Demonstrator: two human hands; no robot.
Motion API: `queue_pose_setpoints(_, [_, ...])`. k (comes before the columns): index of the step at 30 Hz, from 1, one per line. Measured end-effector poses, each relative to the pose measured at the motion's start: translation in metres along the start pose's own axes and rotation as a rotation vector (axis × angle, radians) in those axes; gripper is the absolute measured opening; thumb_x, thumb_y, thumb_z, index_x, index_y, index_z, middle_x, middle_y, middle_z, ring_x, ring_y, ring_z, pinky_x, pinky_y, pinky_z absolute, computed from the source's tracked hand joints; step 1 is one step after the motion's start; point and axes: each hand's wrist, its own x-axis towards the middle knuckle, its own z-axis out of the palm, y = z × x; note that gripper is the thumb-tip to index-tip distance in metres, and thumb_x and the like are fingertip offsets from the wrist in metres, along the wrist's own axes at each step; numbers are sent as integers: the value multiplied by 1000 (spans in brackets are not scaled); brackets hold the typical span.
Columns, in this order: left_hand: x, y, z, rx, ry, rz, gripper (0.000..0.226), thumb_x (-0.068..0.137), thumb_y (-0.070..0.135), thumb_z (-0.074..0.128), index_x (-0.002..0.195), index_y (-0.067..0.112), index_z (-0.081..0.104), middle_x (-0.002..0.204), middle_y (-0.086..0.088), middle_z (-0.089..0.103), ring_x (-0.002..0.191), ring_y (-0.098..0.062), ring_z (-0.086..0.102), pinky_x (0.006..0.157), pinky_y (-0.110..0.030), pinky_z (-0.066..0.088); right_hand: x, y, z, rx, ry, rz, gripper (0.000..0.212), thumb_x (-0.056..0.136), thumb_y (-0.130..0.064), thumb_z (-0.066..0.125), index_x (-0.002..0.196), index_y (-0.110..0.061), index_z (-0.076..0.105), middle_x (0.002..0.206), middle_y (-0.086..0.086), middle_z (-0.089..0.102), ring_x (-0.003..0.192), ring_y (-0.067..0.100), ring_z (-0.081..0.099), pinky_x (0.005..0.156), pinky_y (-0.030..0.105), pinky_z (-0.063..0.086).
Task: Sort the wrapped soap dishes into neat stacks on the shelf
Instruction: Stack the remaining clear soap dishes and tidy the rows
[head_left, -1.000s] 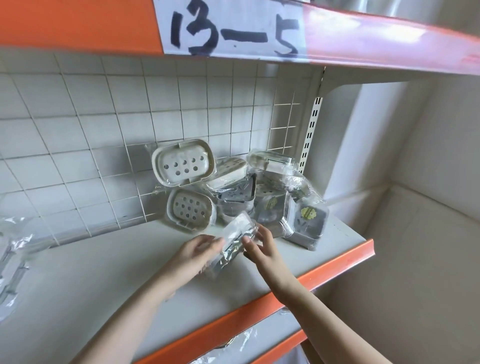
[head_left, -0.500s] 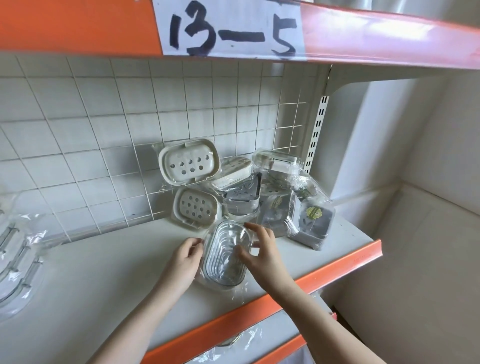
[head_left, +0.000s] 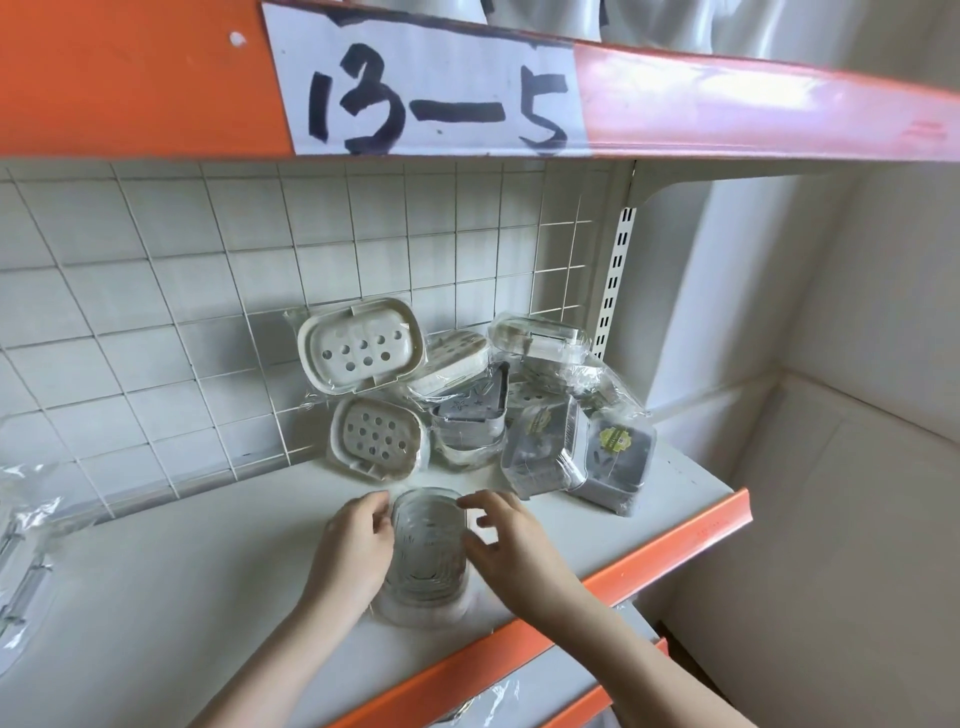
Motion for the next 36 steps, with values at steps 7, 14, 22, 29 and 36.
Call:
queue_pose_setpoints(7, [17,56,15,-64,-91,230,34,86,1,55,118,9,62,112,-6,66,103,-22,61,92,-38,48,16,9,-60,-113,392,-26,23,89,-17,54,111,-14,59,111,2,55,100,22,56,88,33,45])
queue_pose_setpoints(14, [33,94,69,-108,-234,53,35,93,22,55,122,3,53,116,-14,63,107,-28,59,86,-32,44,36,24,-66,-193,335,196,48,91,-30,56,126,1,47,120,24,49,116,40,43,100,39,32])
queue_pose_setpoints(22, [39,100,86,-194,-271,-5,21,94,25,52,98,6,59,92,-10,66,86,-25,62,61,-28,32,45,25,-67,-191,271,283,50,94,-32,54,128,1,41,123,24,51,119,38,44,100,39,31])
queue_pose_setpoints(29, [33,101,82,-440,-342,-104,22,83,30,58,69,13,60,66,-2,58,62,-16,50,63,-28,37,42,25,-72,-300,219,344,48,90,-29,54,128,-5,40,126,20,49,119,37,42,98,38,29])
queue_pose_setpoints(36, [15,108,67,-410,-253,1,5,89,18,60,90,19,55,83,1,57,87,-22,54,73,-27,36,23,15,-76,-223,257,318,42,92,-20,48,131,-8,39,128,18,47,120,37,39,99,36,27])
